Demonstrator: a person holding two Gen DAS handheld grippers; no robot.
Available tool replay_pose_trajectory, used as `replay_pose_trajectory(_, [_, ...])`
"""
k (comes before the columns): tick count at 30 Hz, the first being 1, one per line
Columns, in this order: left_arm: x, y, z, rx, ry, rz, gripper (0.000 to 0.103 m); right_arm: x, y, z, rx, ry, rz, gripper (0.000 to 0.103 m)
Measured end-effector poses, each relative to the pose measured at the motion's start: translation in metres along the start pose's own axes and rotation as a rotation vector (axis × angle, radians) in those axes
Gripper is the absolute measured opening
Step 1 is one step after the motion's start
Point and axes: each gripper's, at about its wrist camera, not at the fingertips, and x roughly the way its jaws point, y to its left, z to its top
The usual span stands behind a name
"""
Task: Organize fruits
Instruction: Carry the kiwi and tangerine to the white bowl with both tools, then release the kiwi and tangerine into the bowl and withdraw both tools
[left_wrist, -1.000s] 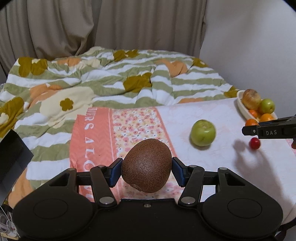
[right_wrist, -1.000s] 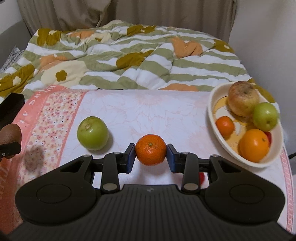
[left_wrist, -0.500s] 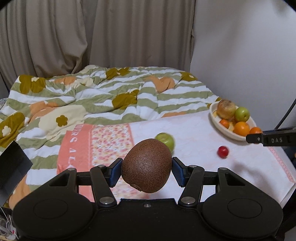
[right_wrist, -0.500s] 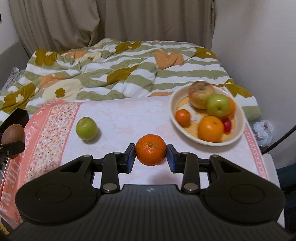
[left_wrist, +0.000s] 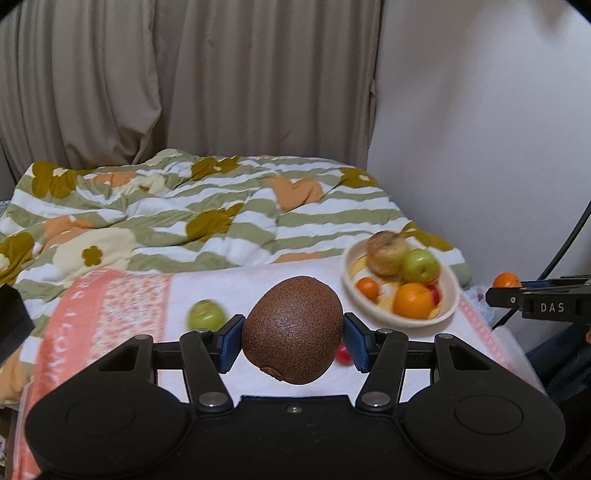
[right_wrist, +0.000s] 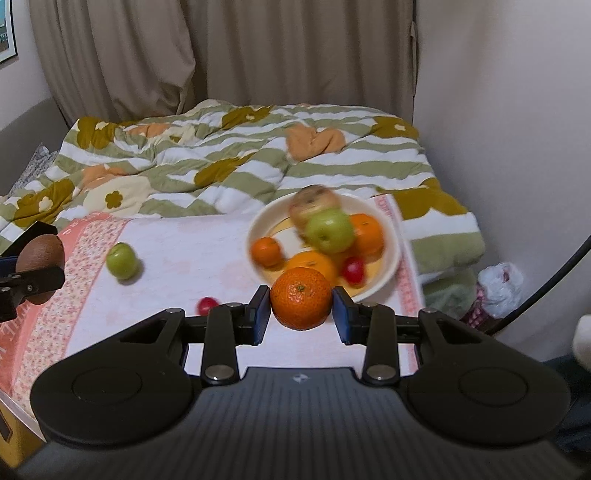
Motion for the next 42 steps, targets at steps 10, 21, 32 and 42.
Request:
replay_pose_trajectory(10, [0.056, -0.056, 0.029, 0.05, 0.03, -0.054, 0.061, 0.02, -0.059, 0.015, 0.015, -0.005, -0.015, 0.051])
replay_pose_trajectory(21, [0.147, -0.072, 0.058, 0.11, 0.118, -0.097, 0.061, 0.069, -0.082, 0.028, 0.085, 0.052, -0.055, 0.051])
replay_pose_trajectory(32, [0.22, -0.076, 0.067, 0.176, 0.237, -0.083, 0.061, 0.109, -0.09, 0.033, 0.129, 0.108, -0.083, 0.051])
replay_pose_trajectory(42, [0.231, -0.08, 0.07, 0.207, 0.231, -0.084, 0.088, 0.12, -0.097, 0.033, 0.16, 0.128, -0.099, 0.051])
